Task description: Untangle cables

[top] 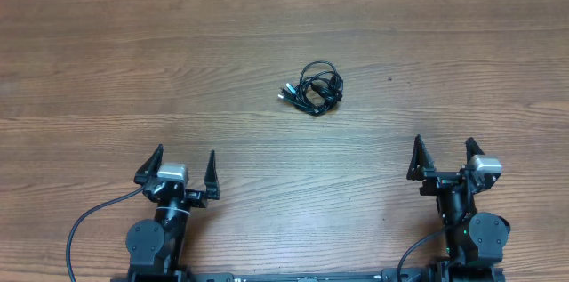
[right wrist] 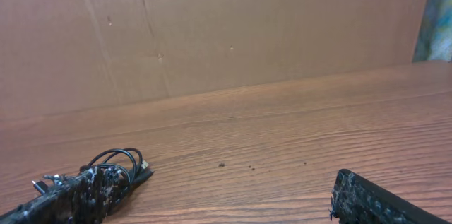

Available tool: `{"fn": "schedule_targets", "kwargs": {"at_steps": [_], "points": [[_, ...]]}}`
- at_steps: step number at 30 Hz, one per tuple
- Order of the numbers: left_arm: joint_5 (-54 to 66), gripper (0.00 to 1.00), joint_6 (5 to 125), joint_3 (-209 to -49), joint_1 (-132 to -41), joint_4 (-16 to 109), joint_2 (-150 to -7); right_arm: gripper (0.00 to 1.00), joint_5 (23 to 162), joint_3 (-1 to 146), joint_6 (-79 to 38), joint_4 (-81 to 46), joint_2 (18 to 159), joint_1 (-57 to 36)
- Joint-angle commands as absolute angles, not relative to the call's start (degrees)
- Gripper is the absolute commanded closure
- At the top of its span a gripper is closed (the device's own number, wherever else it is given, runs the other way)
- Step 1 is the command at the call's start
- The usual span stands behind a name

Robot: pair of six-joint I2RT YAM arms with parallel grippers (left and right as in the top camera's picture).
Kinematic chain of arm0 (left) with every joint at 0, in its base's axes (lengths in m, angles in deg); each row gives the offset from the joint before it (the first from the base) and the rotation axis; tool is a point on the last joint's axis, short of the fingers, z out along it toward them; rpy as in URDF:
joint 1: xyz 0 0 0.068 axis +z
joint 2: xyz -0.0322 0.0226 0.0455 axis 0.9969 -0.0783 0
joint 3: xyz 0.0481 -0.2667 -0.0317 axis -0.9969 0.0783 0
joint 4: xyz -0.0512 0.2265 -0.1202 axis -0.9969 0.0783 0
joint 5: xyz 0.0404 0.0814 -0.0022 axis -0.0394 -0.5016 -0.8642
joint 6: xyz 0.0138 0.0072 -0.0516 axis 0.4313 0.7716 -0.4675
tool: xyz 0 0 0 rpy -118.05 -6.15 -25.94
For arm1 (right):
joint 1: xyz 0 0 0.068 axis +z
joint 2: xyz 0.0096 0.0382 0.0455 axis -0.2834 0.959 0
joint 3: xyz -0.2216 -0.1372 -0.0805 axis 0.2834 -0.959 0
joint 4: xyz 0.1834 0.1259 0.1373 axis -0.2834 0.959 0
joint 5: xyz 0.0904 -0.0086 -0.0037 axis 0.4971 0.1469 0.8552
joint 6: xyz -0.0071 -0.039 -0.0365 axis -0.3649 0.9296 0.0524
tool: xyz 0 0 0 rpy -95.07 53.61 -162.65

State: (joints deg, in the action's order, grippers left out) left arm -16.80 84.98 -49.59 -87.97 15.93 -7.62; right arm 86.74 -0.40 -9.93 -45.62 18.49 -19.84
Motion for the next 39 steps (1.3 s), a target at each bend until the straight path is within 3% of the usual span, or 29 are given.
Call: {"fn": "schedule_targets", "kwargs": {"at_steps": [1, 16, 25, 39], "points": [[-14.9, 0.00, 84.4, -49.7, -87.4, 16.4, -7.1, 0.00, 86.4, -1.0, -10.3, -45.7, 17.9, -20.0], [-14.1, 0.00, 85.1, -58.7, -87.4, 31.1, -7.2, 0.00, 86.4, -1.0, -10.3, -45.7, 17.9, -20.0], [-7.4, 0.00, 85.4, -68.4, -87.4, 43.4, -10.8, 0.00, 86.4, -1.0, -10.3, -45.7, 17.9, -20.0], [-7.4, 0.00, 88.1, -91.3, -87.4, 56.5, -45.9, 0.00, 86.4, -1.0, -10.3, -45.7, 17.9, -20.0]]}}
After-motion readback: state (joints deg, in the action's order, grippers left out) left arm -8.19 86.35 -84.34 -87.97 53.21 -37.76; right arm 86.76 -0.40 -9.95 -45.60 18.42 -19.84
